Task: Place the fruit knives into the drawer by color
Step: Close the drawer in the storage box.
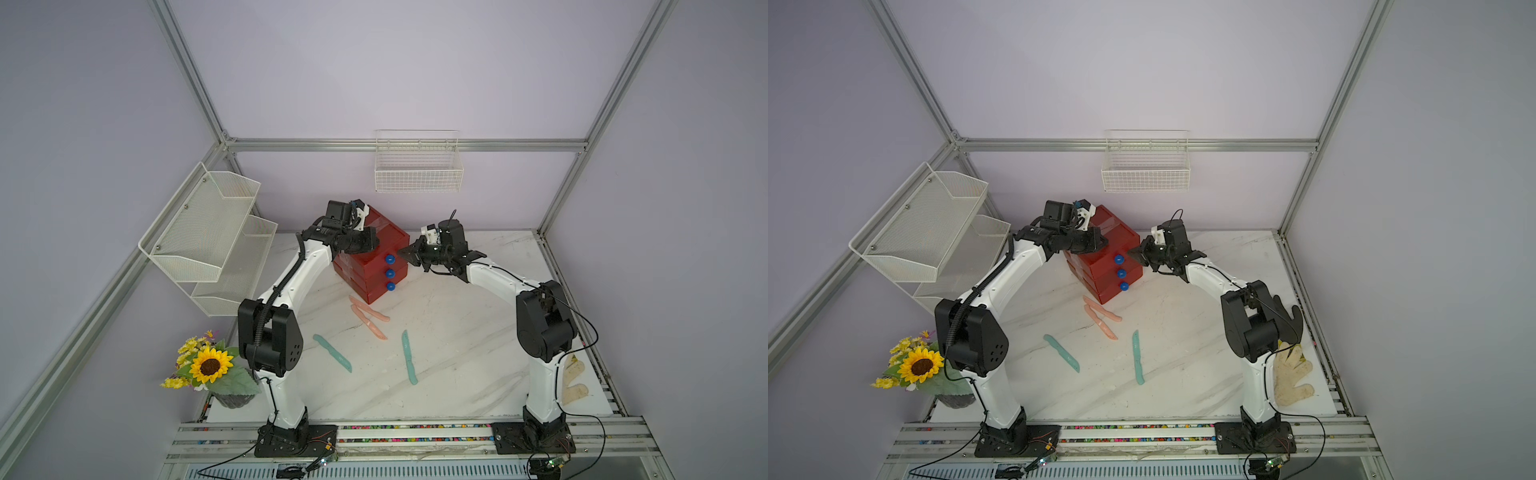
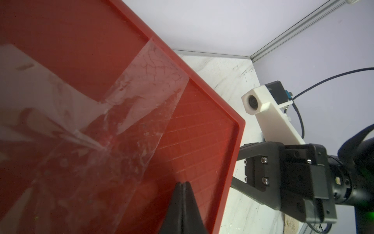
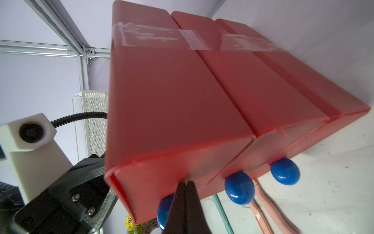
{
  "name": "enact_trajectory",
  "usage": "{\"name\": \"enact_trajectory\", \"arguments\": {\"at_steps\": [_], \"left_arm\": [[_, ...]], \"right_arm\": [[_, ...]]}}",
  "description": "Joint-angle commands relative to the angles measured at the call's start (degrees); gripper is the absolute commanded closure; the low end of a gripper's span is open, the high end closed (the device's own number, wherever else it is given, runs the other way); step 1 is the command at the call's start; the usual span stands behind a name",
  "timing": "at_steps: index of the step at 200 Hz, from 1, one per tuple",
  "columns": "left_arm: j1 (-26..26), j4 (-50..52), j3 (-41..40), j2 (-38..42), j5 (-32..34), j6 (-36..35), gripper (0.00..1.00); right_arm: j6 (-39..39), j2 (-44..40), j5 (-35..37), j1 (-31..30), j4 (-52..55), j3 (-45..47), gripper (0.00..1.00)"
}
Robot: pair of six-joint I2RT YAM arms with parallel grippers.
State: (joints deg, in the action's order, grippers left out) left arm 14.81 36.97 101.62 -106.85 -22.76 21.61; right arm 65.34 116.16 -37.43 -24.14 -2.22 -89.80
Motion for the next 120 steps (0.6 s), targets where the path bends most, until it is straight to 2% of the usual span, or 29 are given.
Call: {"name": "enact_trajectory", "arguments": {"at_steps": [1,21,46,53,63,76,78,88,90,107,114,120], "left_arm": [[0.4,7.5,-1.8,0.2,0.2,1.0,1.00],[0.9,7.5,0.5,2.7,1.2,1.0,1.00],[2.4,9.5,4.4,7.4,4.8,0.1,0.98],[2.7,10.8,5.0,9.0,6.4,-0.2,0.88],[3.0,12.4,5.1,11.6,8.2,-0.4,0.64],[3.1,13.5,2.9,15.8,9.4,-0.3,0.47],[3.1,13.7,2.3,16.5,9.7,-0.3,0.44],[3.1,14.5,-0.7,20.2,10.8,0.2,0.04],[3.1,14.8,-1.4,21.0,11.1,0.2,0.01],[3.1,16.7,-7.3,28.4,11.5,0.4,0.00],[3.1,17.3,-10.4,31.4,11.5,0.6,0.00],[3.1,18.0,-12.9,33.8,11.5,0.8,0.00]], "right_arm": [[-1.1,-2.6,1.1,-0.1,-3.3,-0.7,1.00],[-6.2,-8.7,4.8,-0.3,2.2,1.6,1.00],[-16.7,-16.2,11.8,-3.5,16.8,3.8,1.00],[-18.8,-18.1,14.4,-5.1,20.4,5.1,1.00],[-21.1,-19.8,18.3,-8.0,25.9,6.5,1.00],[-23.3,-20.7,23.6,-12.5,32.2,7.8,0.96],[-23.5,-20.7,24.5,-13.3,32.9,8.0,0.93],[-23.6,-20.5,28.3,-16.9,36.5,9.1,0.80],[-23.6,-20.4,28.6,-17.4,37.1,9.4,0.75],[-21.2,-18.8,30.6,-21.8,40.6,11.5,0.35],[-20.1,-17.9,30.6,-23.2,41.7,12.3,0.26],[-19.2,-16.9,30.9,-24.5,42.7,12.7,0.21]]}}
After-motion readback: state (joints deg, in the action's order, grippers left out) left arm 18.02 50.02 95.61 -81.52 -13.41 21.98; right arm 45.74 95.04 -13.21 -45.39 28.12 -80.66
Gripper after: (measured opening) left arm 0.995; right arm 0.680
